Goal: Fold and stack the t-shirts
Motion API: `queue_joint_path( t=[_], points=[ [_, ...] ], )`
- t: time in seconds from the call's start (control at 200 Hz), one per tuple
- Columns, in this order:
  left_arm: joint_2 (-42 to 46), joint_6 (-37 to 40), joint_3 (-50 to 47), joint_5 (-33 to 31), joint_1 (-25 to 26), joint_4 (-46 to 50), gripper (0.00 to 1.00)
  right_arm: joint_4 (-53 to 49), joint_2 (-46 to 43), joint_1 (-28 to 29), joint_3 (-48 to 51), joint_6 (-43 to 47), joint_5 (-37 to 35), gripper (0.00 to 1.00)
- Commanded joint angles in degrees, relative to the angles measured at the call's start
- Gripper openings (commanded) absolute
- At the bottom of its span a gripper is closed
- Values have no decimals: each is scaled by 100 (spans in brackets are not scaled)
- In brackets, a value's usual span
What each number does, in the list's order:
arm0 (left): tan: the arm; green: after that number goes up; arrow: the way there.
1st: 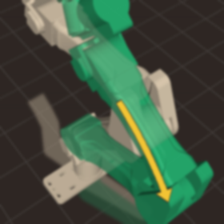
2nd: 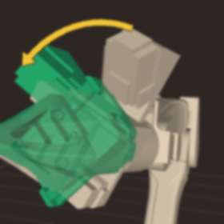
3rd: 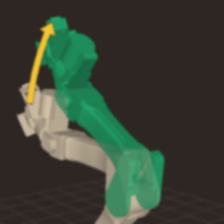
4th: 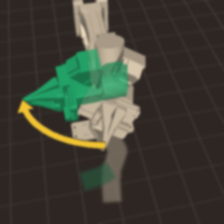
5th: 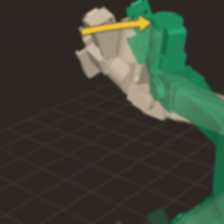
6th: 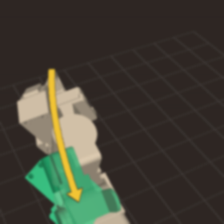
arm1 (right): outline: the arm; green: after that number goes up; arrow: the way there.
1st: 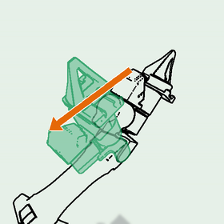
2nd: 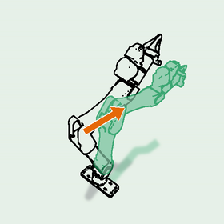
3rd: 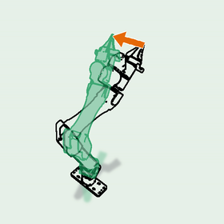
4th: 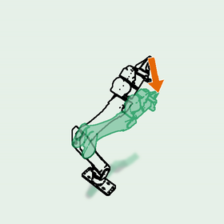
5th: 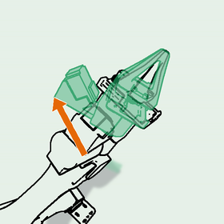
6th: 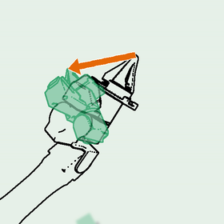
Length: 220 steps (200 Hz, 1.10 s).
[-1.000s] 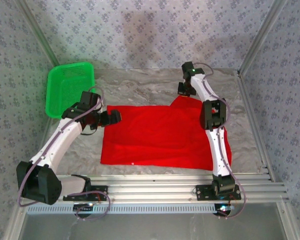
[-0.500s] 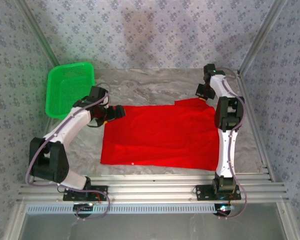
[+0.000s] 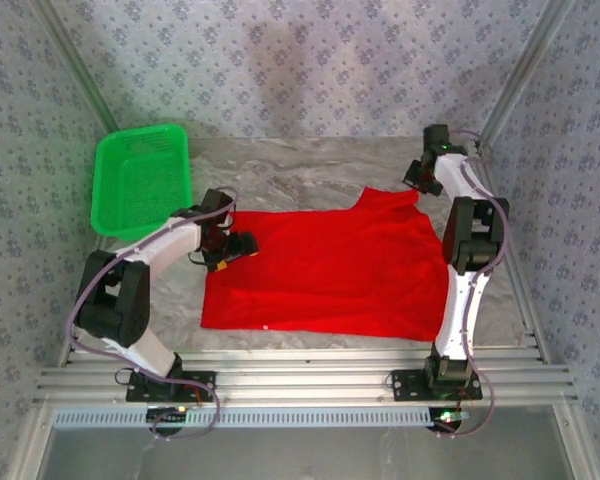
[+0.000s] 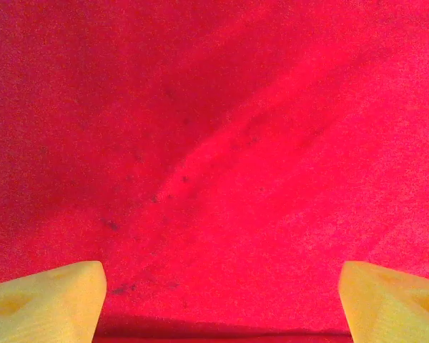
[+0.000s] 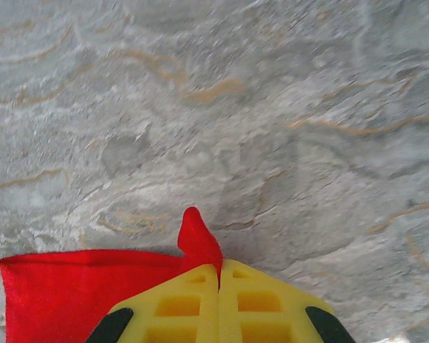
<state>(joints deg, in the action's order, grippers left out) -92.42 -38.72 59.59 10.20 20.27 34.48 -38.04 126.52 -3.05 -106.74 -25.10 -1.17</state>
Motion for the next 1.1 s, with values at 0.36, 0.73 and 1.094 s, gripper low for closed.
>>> queue_joint_path(
  t=[0.36, 0.73, 1.094],
  points=[
    [-1339, 707, 2767, -833, -384, 885, 91, 341, -46, -102, -5, 13, 244, 0],
    [-2823, 1033, 4128, -1552, -463, 1244, 80, 279, -230, -83, 208, 163, 398, 0],
    [-3634, 1007, 5033, -1855, -663, 1359, 71, 289, -303, -80, 348, 182, 517, 0]
  ],
)
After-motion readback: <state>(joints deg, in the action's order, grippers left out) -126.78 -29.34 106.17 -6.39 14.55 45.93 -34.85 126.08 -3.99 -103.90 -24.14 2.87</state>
